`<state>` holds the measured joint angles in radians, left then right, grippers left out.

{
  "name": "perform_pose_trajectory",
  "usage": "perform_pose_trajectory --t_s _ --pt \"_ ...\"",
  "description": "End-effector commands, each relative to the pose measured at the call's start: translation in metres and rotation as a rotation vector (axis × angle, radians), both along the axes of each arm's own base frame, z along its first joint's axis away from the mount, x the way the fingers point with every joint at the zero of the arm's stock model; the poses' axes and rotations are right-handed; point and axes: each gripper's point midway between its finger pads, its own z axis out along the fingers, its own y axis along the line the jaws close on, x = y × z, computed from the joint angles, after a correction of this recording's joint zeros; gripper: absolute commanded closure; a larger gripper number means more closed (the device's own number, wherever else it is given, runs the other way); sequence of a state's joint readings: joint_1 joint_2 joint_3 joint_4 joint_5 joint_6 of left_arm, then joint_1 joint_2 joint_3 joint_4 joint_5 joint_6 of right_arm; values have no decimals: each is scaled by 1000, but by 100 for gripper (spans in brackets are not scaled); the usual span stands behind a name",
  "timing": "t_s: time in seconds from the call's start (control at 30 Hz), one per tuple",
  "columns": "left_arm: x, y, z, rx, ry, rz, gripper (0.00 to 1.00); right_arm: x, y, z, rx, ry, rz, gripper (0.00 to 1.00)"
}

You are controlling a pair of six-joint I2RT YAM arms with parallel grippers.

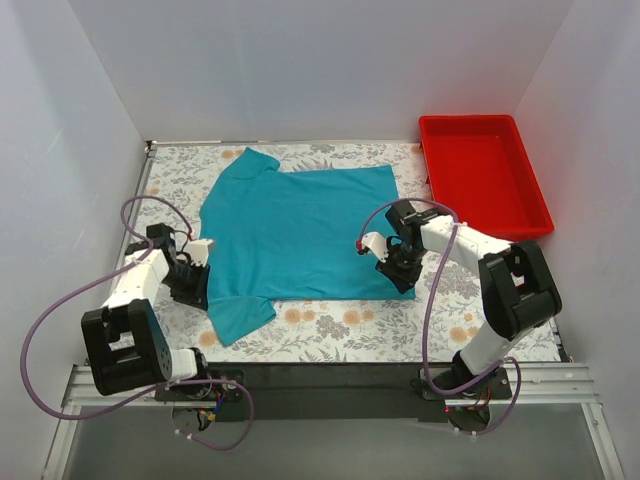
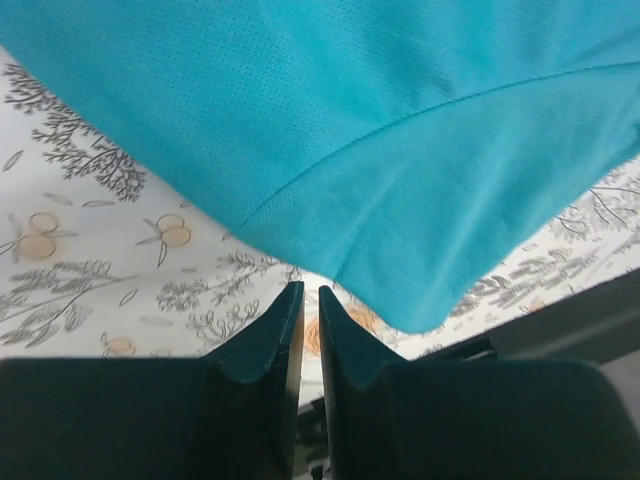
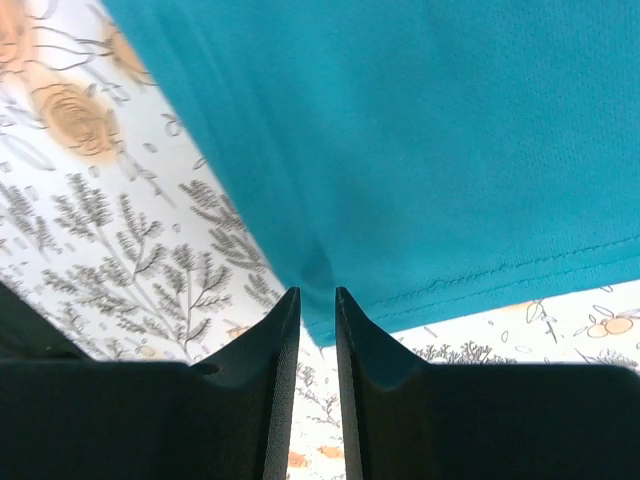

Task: Fold and stack the t-shirts
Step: Flatten the tshirt out

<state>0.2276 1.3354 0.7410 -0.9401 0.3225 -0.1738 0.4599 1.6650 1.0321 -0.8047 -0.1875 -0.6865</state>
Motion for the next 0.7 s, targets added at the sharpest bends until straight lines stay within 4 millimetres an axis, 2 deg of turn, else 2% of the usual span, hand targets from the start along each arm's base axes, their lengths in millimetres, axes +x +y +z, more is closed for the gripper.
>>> perform_pose_trajectory --t_s 0.0,0.03,0.13,0.3,0.43,0.5,0.67 --pt "16 3 32 12 -69 -28 89 -4 9 29 55 -11 26 73" --pt "33 3 42 0 -97 -20 89 4 13 35 68 -36 22 73" --pt "68 1 55 -49 -141 30 88 10 19 31 72 -12 -1 73" --pt "97 1 46 -82 -151 78 88 17 21 16 56 0 -21 74" --pt "98 3 27 -73 -131 98 88 17 19 0 31 16 -27 74" --pt "90 3 14 -70 -98 104 88 15 16 -7 18 20 -27 74" --pt "62 4 -2 -39 -46 92 88 0 7 -20 -10 46 -14 74"
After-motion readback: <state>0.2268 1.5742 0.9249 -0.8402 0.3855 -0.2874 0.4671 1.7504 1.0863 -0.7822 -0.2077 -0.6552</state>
